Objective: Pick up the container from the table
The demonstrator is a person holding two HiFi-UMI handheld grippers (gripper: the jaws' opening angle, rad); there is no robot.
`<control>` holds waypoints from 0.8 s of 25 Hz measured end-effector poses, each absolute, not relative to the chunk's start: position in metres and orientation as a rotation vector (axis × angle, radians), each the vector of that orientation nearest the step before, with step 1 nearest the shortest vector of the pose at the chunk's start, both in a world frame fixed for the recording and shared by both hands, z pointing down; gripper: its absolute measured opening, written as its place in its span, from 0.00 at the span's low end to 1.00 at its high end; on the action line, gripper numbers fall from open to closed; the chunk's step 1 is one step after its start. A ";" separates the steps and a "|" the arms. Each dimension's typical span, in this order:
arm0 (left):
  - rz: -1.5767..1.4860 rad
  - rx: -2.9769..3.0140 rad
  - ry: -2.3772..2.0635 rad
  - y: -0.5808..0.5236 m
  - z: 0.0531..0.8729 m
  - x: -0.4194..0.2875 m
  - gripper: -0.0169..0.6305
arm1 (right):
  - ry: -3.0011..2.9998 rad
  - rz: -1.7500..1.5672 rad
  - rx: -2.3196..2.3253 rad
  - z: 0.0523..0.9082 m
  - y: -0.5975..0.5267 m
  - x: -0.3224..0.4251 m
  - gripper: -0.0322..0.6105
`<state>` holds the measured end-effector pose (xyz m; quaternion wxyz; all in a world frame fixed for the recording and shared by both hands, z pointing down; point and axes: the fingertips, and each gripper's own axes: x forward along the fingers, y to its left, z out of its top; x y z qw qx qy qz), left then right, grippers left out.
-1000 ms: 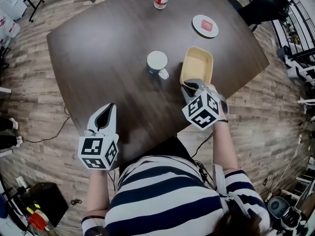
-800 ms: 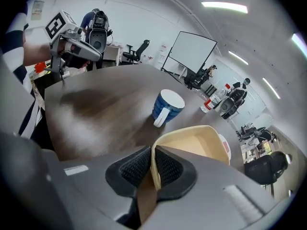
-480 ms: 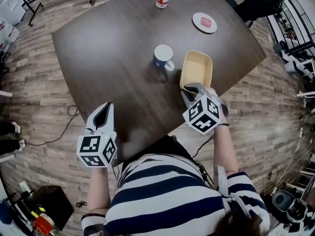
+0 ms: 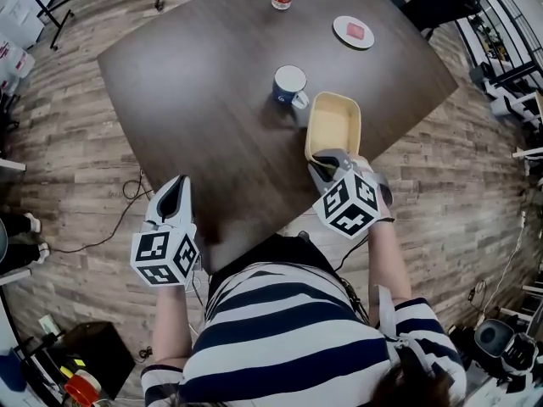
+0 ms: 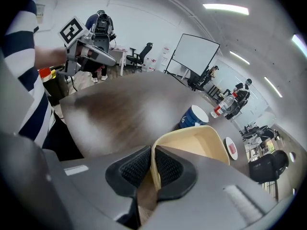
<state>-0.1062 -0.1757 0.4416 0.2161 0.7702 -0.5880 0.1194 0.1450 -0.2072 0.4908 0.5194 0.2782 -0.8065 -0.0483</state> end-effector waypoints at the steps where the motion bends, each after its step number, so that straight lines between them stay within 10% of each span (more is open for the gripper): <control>1: 0.327 2.132 -1.634 -0.173 0.441 -0.109 0.03 | -1.940 -0.120 0.661 0.490 -0.202 0.140 0.09; 20: 0.286 2.034 -1.757 -0.142 0.441 -0.162 0.03 | -2.041 -0.184 0.444 0.489 -0.145 0.053 0.09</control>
